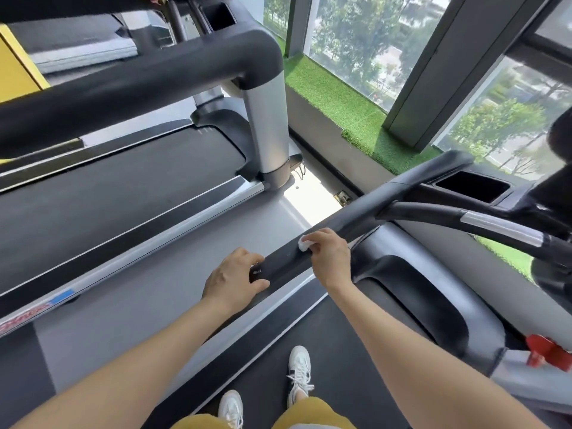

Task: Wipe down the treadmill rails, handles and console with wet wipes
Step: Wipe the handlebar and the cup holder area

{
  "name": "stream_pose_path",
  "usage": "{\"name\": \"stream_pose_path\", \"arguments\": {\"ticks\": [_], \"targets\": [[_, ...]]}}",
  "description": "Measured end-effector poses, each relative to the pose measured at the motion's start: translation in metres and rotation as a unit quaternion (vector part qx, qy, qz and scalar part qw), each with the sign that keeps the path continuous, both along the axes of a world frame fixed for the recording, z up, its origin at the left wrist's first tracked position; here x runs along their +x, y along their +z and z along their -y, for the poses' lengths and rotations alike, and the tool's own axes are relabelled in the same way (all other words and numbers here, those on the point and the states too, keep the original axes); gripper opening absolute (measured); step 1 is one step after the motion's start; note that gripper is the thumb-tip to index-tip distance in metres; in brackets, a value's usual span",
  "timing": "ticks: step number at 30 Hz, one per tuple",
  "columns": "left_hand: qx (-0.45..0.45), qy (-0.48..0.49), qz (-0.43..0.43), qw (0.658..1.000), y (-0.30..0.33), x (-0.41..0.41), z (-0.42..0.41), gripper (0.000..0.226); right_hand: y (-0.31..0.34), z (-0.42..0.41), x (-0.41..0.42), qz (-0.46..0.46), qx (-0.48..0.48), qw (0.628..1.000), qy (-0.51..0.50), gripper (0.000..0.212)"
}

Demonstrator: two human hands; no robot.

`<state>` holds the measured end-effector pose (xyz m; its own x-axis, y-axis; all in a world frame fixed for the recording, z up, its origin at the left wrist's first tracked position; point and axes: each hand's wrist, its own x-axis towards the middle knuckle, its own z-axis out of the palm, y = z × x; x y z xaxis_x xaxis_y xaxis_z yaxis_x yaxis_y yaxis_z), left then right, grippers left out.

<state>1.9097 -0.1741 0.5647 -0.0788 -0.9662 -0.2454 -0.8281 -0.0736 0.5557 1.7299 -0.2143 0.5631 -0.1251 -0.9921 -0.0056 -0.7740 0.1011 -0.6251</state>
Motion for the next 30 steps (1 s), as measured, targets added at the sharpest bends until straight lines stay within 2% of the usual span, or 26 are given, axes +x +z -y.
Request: {"name": "stream_pose_path", "arguments": {"ticks": [2, 6, 9, 13, 14, 16, 18, 21, 22, 24, 26, 27, 30], "targets": [[-0.002, -0.011, 0.013, 1.000, 0.000, 0.009, -0.005, 0.039, -0.006, -0.015, 0.019, 0.005, -0.009, 1.000, 0.014, 0.033], [0.013, -0.023, 0.042, 0.999, -0.003, 0.031, -0.019, 0.041, -0.012, -0.039, 0.058, -0.035, 0.004, 0.994, 0.105, 0.032], [0.032, -0.026, 0.046, 0.998, -0.007, 0.049, -0.030, 0.042, -0.004, -0.026, 0.047, -0.062, 0.012, 0.988, 0.141, 0.036], [0.031, -0.003, 0.025, 0.999, -0.015, 0.055, -0.041, 0.042, 0.005, 0.004, 0.010, -0.105, 0.005, 0.994, -0.002, 0.035], [0.028, 0.002, 0.028, 0.999, -0.014, 0.053, -0.040, 0.041, 0.005, 0.001, 0.015, -0.114, 0.000, 0.993, -0.011, 0.036], [0.027, 0.006, 0.040, 0.999, -0.013, 0.049, -0.038, 0.039, -0.001, -0.018, 0.044, -0.134, -0.001, 0.990, 0.050, 0.034], [0.028, 0.007, 0.054, 0.998, -0.012, 0.047, -0.036, 0.037, -0.009, -0.045, 0.077, -0.136, 0.003, 0.978, 0.157, 0.026], [0.032, 0.016, 0.059, 0.998, -0.011, 0.047, -0.038, 0.035, -0.006, -0.044, 0.078, -0.146, 0.007, 0.960, 0.240, 0.028], [0.035, 0.022, 0.052, 0.998, -0.012, 0.047, -0.038, 0.037, -0.002, -0.032, 0.066, -0.164, 0.014, 0.957, 0.239, 0.031], [0.039, 0.029, 0.043, 0.998, -0.011, 0.045, -0.039, 0.039, 0.004, -0.006, 0.038, -0.194, 0.015, 0.965, 0.175, 0.034], [0.042, 0.033, 0.040, 0.998, -0.010, 0.043, -0.040, 0.040, 0.005, 0.001, 0.026, -0.197, 0.006, 0.976, 0.095, 0.032], [0.044, 0.037, 0.040, 0.998, -0.010, 0.043, -0.040, 0.040, 0.005, -0.006, 0.036, -0.190, 0.004, 0.978, 0.090, 0.030], [0.051, 0.045, 0.045, 0.997, -0.008, 0.042, -0.039, 0.038, 0.000, -0.048, 0.085, -0.155, 0.010, 0.967, 0.204, 0.024]]}}
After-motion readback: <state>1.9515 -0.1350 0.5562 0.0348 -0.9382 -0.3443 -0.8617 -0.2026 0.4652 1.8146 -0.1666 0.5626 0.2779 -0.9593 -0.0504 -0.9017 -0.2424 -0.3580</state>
